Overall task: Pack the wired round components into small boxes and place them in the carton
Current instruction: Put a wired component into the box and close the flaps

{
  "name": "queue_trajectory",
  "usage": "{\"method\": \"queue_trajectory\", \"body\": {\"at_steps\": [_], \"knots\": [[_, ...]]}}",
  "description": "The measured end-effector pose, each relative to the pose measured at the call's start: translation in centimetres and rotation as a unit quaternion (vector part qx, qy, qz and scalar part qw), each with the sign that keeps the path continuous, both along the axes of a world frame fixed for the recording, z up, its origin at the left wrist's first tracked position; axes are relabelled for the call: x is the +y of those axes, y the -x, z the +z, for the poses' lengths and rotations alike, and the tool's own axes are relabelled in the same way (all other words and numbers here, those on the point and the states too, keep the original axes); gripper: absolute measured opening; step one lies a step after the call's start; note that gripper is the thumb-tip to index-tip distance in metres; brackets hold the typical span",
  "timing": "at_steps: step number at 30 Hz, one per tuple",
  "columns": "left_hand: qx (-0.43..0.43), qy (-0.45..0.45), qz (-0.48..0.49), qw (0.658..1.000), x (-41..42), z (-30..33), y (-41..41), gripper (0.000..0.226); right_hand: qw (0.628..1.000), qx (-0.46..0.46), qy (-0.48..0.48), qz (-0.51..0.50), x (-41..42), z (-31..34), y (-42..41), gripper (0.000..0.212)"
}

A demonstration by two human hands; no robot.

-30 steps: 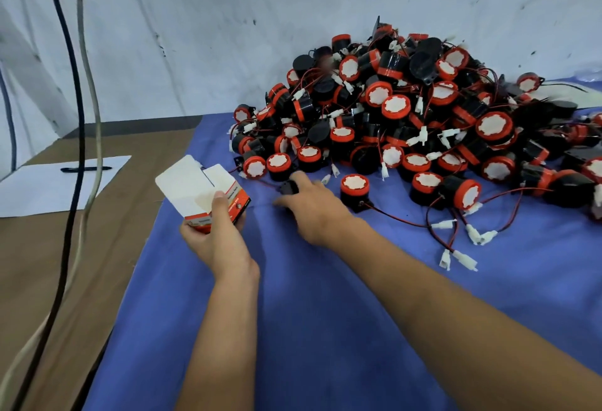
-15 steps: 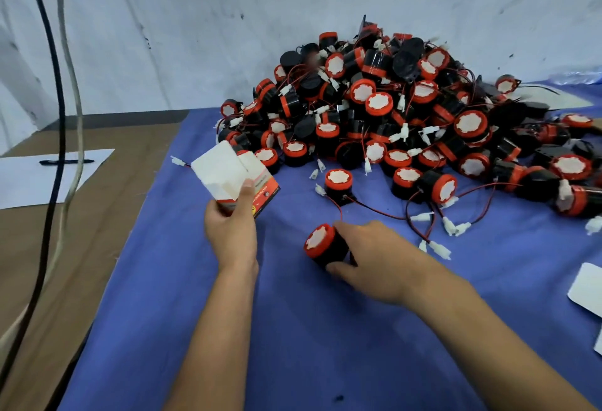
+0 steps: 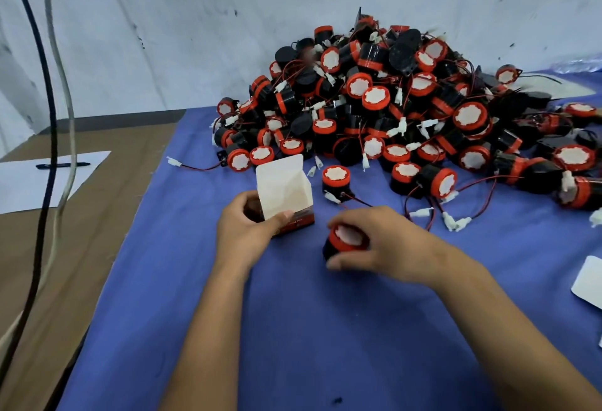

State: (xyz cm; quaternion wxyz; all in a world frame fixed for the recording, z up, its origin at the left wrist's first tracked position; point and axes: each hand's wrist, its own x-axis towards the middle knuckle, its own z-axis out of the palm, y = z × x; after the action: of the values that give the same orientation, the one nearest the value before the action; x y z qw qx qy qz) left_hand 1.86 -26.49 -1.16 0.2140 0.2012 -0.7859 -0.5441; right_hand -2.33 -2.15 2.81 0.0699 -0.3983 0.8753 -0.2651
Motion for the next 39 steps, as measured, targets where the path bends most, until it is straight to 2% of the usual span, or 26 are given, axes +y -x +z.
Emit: {"method": "queue_trajectory", "body": {"at_steps": [2, 4, 6, 8, 10, 12, 15, 18, 22, 26, 28, 30, 32, 35, 38, 39], "knots": [[-0.005, 0.007, -0.035, 0.999, 0.3, 0.2, -0.1, 0.041, 0.988, -0.028, 0.151, -0.034, -0.4, 0.3, -0.5, 0.052], [-0.014, 0.022, -0.078, 0.997, 0.7, 0.4, -0.3, 0.044, 0.952, -0.067, 0.293, -0.056, -0.9, 0.5, -1.0, 0.049], [-0.016, 0.005, -0.143, 0.99, 1.5, 0.7, -0.5, 0.045, 0.94, 0.021, 0.333, -0.077, -1.2, 0.7, -1.5, 0.053], [-0.011, 0.005, -0.197, 0.98, 3.0, 0.9, -0.3, 0.041, 0.938, 0.116, 0.313, -0.091, -1.9, 0.7, -2.1, 0.054], [0.006, 0.03, -0.231, 0.972, 4.2, 1.1, -0.2, 0.034, 0.945, 0.15, 0.272, -0.098, -3.1, 0.5, -2.9, 0.053], [0.007, 0.035, -0.248, 0.968, 4.7, 1.3, -0.3, 0.04, 0.957, 0.16, 0.221, -0.103, -4.0, 0.2, -3.3, 0.055], [-0.029, -0.04, -0.224, 0.973, 4.7, 1.4, -0.4, 0.046, 0.959, 0.162, 0.197, -0.122, -4.1, -0.2, -3.1, 0.053], [-0.05, -0.094, -0.2, 0.974, 4.6, 1.3, -0.2, 0.042, 0.942, 0.249, 0.156, -0.164, -3.2, -0.3, -2.6, 0.052], [-0.044, -0.105, -0.201, 0.973, 5.1, 1.3, -0.2, 0.022, 0.933, 0.233, 0.165, -0.217, -2.9, -0.4, -2.5, 0.053], [-0.031, -0.083, -0.236, 0.968, 4.9, 1.5, -0.4, 0.033, 0.946, 0.231, 0.092, -0.21, -3.0, -0.5, -2.4, 0.033], [-0.021, -0.091, -0.242, 0.966, 4.8, 1.5, -0.2, 0.031, 0.955, 0.214, 0.072, -0.193, -3.1, -0.8, -2.4, 0.02], [-0.012, -0.114, -0.201, 0.973, 5.5, 1.4, 0.0, 0.023, 0.962, 0.209, 0.024, -0.175, -3.2, -1.1, -2.4, 0.02], [0.017, -0.085, -0.136, 0.987, 6.5, 0.9, 0.2, 0.016, 0.965, 0.213, 0.003, -0.151, -3.0, -1.3, -2.2, 0.023], [0.063, -0.003, -0.086, 0.994, 8.0, 0.2, 0.1, 0.014, 0.97, 0.173, 0.072, -0.153, -2.5, -0.8, -1.9, 0.038], [0.048, 0.073, -0.087, 0.992, 8.9, 0.0, -0.1, 0.039, 0.964, 0.144, 0.115, -0.191, -2.0, -0.5, -1.3, 0.039], [0.037, 0.095, -0.072, 0.992, 9.0, 0.0, 0.0, 0.039, 0.964, 0.141, 0.112, -0.196, -1.9, -0.6, -1.2, 0.038]]}}
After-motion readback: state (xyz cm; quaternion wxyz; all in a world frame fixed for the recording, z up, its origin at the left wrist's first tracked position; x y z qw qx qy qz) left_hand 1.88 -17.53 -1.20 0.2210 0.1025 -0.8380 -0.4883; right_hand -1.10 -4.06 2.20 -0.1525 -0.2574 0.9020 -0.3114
